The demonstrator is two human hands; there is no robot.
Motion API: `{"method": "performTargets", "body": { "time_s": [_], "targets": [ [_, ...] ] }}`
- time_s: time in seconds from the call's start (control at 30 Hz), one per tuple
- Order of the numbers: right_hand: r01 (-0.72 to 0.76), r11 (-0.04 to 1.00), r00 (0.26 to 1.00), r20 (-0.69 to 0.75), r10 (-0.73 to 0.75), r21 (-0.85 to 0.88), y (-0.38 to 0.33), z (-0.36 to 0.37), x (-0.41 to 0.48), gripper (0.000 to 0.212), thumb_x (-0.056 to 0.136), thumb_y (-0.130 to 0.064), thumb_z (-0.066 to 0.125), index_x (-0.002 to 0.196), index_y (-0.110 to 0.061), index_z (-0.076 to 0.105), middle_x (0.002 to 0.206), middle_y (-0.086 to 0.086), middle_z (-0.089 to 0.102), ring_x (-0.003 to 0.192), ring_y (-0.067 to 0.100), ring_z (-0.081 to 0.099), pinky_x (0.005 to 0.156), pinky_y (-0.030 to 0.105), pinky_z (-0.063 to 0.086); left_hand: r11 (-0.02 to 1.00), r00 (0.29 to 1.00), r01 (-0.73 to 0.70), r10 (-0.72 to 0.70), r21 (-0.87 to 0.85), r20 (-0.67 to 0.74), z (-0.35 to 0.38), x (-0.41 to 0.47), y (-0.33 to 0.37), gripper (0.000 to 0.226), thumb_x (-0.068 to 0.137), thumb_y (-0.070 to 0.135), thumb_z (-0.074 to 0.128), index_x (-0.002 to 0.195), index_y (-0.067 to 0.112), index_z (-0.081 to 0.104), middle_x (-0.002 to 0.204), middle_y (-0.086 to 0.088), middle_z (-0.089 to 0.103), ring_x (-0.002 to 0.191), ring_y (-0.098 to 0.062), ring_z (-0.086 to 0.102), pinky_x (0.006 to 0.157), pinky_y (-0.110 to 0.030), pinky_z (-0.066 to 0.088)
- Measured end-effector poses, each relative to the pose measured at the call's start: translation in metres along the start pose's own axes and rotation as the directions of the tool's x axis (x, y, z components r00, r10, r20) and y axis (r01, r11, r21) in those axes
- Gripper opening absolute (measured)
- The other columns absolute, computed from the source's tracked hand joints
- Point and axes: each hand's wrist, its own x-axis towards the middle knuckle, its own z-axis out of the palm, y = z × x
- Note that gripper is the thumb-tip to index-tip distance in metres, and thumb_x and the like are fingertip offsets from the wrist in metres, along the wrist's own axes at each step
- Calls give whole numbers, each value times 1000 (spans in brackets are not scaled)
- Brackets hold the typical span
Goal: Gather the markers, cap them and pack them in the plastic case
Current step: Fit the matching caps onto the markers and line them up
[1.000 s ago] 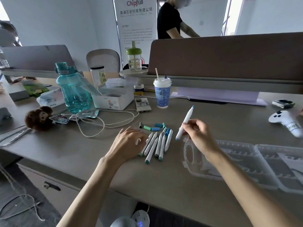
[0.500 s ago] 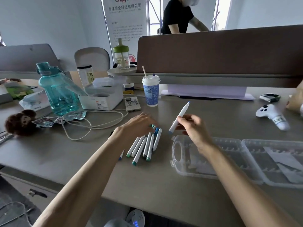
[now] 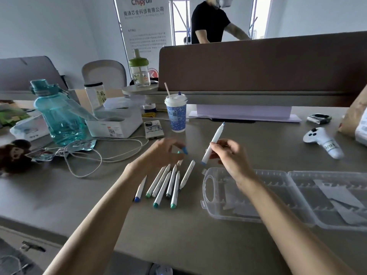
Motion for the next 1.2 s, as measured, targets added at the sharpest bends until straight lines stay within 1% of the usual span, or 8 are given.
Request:
{"method": "performTargets", "body": {
  "time_s": [0.1, 0.17, 0.23, 0.37, 0.57, 0.8, 0.97, 1.2],
  "targets": [
    [64, 995, 996, 60, -60, -72, -1, 2, -6, 10, 92, -10, 64, 93, 0, 65, 78, 7, 65, 59, 2, 59, 59, 14, 46, 929, 989, 28, -78, -370, -122, -4, -18, 1, 22, 77, 17, 77, 94, 29, 69, 77, 17, 64, 61, -8, 38, 61, -21, 37],
    [96, 990, 988, 131, -82, -107, -1, 6, -11, 10, 91, -12, 65, 92, -2, 65, 80, 15, 65, 68, 13, 59, 69, 27, 49, 849, 986, 17, -103, -528, -133, -3, -30, 3, 27, 76, 15, 78, 100, 23, 69, 87, 14, 69, 63, -13, 36, 58, -20, 36],
    [83, 994, 979, 192, -67, -77, -2, 11, -16, 10, 92, -12, 64, 95, -3, 65, 91, 23, 68, 79, 29, 65, 78, 41, 53, 841, 989, 4, -84, -541, -123, -1, -40, 6, 33, 72, 20, 75, 104, 20, 68, 93, 9, 69, 63, -12, 37, 59, -21, 36],
    [64, 998, 968, 242, -61, -5, -4, 17, -24, 13, 93, -14, 65, 96, -2, 63, 86, 16, 67, 81, 32, 62, 78, 51, 49, 893, 993, -41, -12, -449, -115, 2, -47, 9, 38, 79, 12, 75, 106, 36, 65, 92, 13, 66, 66, 1, 48, 65, -12, 40],
    [73, 996, 977, 197, -81, 47, -3, 16, -21, 8, 95, -7, 59, 97, -2, 64, 77, 3, 74, 66, 11, 65, 62, 20, 52, 894, 983, -44, -42, -447, -179, 9, -43, 11, 15, 83, 13, 73, 95, 22, 69, 81, 11, 65, 64, 4, 52, 65, -10, 41],
    [-10, 999, 978, 208, 2, 36, -2, 14, -18, 18, 97, -14, 57, 84, -10, 70, 62, -1, 61, 52, 13, 50, 51, 19, 45, 748, 970, 33, -185, -663, -160, 3, -44, 14, 23, 93, 4, 59, 94, 26, 66, 79, -1, 64, 64, -2, 54, 51, -12, 40],
    [131, 991, 979, 152, -136, 40, -3, 14, -21, 11, 94, -3, 59, 89, -5, 69, 61, 2, 58, 53, 12, 50, 51, 18, 43, 659, 968, 14, -197, -752, -154, -6, -52, 18, 21, 96, 6, 53, 103, 20, 67, 85, 2, 64, 65, 4, 55, 53, -15, 41],
    [193, 978, 974, 106, -200, 78, -5, 14, -25, 9, 91, 0, 62, 85, -4, 66, 60, 3, 58, 58, 17, 50, 54, 24, 44, 647, 967, 15, -203, -763, -153, -8, -54, 20, 18, 98, 9, 51, 103, 18, 66, 85, 3, 64, 63, 4, 55, 53, -14, 42]
  ]
}}
